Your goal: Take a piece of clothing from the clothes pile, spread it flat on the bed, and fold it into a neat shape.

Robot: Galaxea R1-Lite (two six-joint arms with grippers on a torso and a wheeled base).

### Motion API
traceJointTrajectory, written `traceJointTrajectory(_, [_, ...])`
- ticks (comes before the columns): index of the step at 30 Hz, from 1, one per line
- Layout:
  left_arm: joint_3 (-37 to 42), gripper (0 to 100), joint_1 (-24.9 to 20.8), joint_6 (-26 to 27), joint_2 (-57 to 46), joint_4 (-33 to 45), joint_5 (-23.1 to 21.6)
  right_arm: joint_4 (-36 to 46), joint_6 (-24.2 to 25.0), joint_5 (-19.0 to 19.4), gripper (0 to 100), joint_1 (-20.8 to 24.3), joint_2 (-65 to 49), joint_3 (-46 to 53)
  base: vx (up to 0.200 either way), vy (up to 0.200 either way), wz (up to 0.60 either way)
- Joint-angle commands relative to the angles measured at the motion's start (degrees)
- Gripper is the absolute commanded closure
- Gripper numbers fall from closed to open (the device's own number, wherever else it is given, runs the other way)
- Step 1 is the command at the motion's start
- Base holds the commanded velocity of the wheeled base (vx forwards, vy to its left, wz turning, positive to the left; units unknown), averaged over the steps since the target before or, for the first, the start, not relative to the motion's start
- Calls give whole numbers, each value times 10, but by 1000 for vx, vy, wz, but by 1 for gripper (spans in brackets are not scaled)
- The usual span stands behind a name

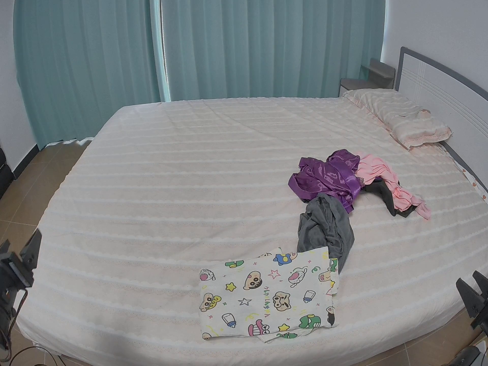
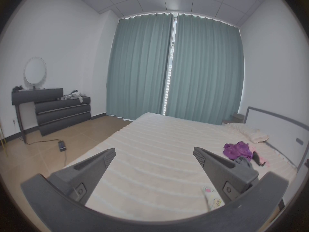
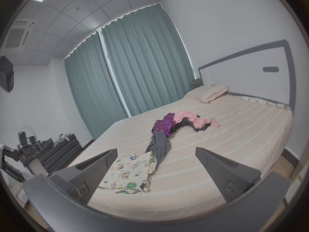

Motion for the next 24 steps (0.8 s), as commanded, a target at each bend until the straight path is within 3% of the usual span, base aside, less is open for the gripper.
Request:
traceJointTrajectory(1, [-45, 0, 102, 55, -237, 170, 23, 98, -100, -46, 0, -52, -138, -15, 0, 0, 0])
traceJointTrajectory(9, [-1, 0, 100, 106, -302, 177, -1, 47, -175, -104, 0, -52, -137, 64, 0, 0, 0])
traceJointTrajectory(11, [27, 0, 101, 128, -323, 169, -11, 12, -185, -107, 0, -52, -138, 74, 0, 0, 0])
traceJointTrajectory(17, [103, 0, 101, 137, -322, 107, -23, 14, -205, -113, 0, -52, -138, 74, 0, 0, 0])
traceJointTrajectory(19, [130, 0, 101, 140, -323, 88, -51, 14, -223, -102, 0, -52, -137, 74, 0, 0, 0])
traceJointTrajectory(22, [130, 0, 101, 139, -323, 111, -100, 15, -236, -55, 0, -44, -137, 74, 0, 0, 0])
traceJointTrajectory(24, [130, 0, 101, 144, -322, 126, -120, 15, -238, -45, 0, -44, -137, 74, 0, 0, 0])
